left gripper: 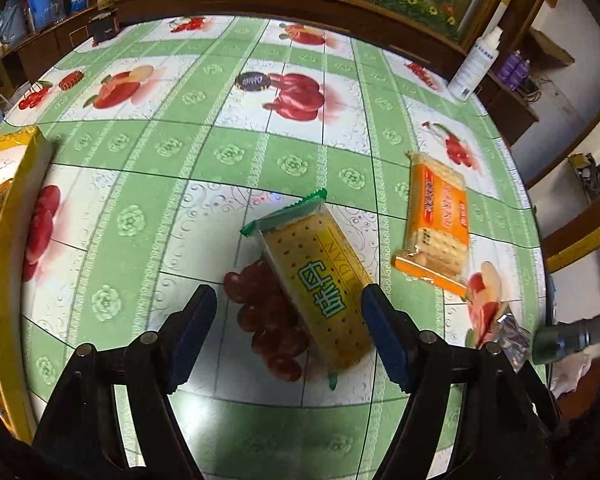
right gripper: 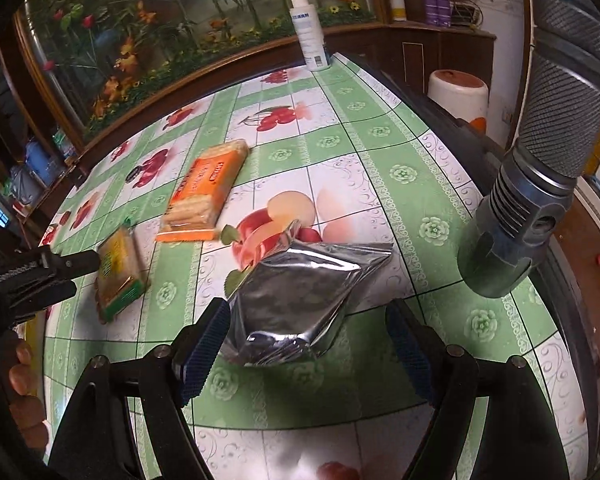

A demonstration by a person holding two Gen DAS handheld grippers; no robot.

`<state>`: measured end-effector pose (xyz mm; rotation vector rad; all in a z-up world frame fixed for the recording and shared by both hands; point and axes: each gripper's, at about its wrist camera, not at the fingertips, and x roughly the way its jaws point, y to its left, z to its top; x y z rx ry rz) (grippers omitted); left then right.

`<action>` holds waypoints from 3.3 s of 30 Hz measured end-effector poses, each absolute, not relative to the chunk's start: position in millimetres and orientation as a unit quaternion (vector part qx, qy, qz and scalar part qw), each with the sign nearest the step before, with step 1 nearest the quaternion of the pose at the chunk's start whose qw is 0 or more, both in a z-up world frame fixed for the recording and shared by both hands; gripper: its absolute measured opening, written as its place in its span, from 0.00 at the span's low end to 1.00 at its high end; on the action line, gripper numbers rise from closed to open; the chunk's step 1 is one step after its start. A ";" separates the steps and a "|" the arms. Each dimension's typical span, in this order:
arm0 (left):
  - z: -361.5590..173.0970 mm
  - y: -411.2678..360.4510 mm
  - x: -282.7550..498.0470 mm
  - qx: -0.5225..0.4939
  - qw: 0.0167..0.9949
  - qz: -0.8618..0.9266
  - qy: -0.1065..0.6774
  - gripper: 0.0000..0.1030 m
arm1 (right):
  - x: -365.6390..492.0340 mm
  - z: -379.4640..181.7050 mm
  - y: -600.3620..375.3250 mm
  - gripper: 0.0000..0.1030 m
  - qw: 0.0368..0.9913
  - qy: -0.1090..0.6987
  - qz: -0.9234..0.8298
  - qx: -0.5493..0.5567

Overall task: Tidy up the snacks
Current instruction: 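Grasp the silver foil pouch with right tool while left tool grasps the cracker pack, then carry the silver pouch in right tool and cracker pack in left tool over the tray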

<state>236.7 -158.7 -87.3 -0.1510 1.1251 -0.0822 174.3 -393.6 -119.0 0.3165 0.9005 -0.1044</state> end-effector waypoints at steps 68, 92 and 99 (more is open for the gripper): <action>-24.5 4.7 93.5 0.032 0.924 0.017 0.382 0.42 | 135.6 -70.4 -212.3 0.59 0.886 0.404 0.202 0.105; -4.5 91.0 66.6 0.019 0.931 0.118 0.344 0.43 | 128.5 -38.1 -104.5 0.58 0.875 0.374 0.298 0.076; -4.4 101.6 72.0 0.007 0.931 0.132 0.341 0.43 | 135.3 -34.8 -88.7 0.58 0.867 0.377 0.316 0.075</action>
